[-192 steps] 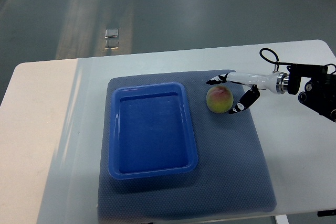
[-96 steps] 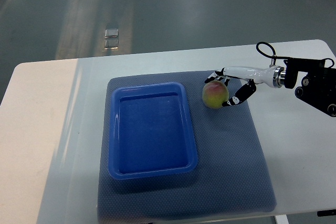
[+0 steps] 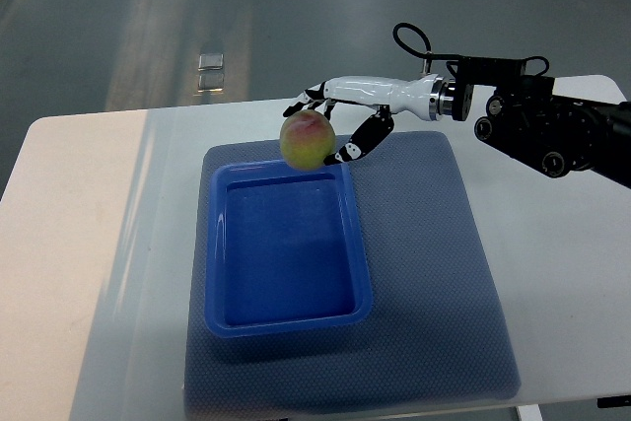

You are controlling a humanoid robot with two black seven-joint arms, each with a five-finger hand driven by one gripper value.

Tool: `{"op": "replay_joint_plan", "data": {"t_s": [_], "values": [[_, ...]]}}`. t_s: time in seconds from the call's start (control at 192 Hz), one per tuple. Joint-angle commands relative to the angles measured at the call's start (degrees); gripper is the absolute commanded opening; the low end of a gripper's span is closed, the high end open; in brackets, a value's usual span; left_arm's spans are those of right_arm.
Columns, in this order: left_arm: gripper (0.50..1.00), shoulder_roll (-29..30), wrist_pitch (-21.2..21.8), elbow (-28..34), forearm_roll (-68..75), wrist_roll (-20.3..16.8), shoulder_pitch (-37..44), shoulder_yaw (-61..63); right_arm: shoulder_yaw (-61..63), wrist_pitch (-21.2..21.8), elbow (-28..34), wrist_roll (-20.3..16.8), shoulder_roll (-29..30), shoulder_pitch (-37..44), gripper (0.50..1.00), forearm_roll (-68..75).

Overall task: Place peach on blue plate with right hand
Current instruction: 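Lift the peach with the right hand and carry it over the blue tray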

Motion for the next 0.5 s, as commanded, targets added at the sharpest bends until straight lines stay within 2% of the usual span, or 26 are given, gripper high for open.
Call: {"op": "replay_joint_plan", "data": {"t_s": [0.0,0.306,0.494], "values": [[1.0,0.0,0.0,0.0,0.0,0.0,0.0,0.0,-1.0,0.9,-0.2,0.0,2.8,0.9,0.592,0.0],[1.0,0.0,-0.1,-0.1,0.0,0.0,0.0,0.0,-7.0,1.6,-1.4,0.0,8.9,0.3,0.609,-0.4],[1.0,0.0,-0.1,-0.1,0.0,0.0,0.0,0.0,-9.9,1.7,-3.1,-0.1,10.9,0.1,0.643,-0.9]]}}
